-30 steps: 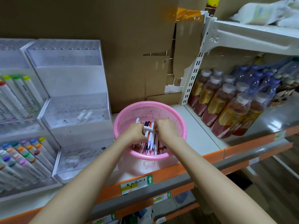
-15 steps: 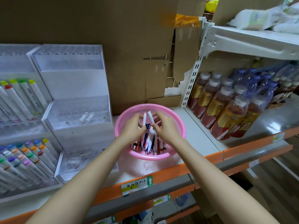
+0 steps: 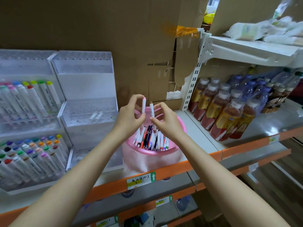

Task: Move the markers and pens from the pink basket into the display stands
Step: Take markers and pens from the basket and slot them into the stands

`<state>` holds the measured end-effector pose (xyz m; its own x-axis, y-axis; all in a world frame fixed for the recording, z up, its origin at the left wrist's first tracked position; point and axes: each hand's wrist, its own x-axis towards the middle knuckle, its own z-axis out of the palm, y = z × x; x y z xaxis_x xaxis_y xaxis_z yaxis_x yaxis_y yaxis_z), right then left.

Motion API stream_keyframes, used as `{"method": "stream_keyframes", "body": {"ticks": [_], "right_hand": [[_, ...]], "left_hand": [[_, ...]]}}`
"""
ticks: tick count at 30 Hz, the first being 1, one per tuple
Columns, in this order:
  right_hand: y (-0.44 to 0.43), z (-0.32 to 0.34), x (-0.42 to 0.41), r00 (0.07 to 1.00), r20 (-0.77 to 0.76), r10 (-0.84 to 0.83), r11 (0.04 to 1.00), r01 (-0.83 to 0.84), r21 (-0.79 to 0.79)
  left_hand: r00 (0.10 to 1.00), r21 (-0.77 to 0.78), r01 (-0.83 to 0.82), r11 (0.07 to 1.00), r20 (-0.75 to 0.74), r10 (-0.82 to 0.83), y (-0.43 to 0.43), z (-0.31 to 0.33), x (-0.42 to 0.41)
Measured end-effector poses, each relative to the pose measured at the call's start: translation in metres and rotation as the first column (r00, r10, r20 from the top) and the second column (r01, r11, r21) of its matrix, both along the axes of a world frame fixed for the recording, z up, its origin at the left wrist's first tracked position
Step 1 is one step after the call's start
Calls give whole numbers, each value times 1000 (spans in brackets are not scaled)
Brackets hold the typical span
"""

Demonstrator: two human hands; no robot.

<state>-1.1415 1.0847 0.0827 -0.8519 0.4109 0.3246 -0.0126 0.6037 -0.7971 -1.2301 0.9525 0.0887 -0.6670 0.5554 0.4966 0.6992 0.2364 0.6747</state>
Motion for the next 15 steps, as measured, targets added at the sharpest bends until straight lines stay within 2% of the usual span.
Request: {"method": "stream_keyframes", "body": {"ticks": [5, 8, 12, 15], "right_hand": [[-38, 30, -17, 985, -150, 81, 996, -84, -15], [-65, 49, -33, 966, -226, 122, 992, -122, 13], [-101, 66, -58, 942, -264, 208, 975, -222, -26], [-127, 73, -76, 934, -275, 228, 972, -236, 4]], "left_hand": [[994, 59, -42, 997, -100, 47, -43, 37, 1], [975, 108, -148, 983, -148, 163, -77, 57, -7], [943, 178, -264, 948, -160, 292, -123, 74, -21], [929, 195, -308, 931, -148, 338, -154, 81, -33]]}}
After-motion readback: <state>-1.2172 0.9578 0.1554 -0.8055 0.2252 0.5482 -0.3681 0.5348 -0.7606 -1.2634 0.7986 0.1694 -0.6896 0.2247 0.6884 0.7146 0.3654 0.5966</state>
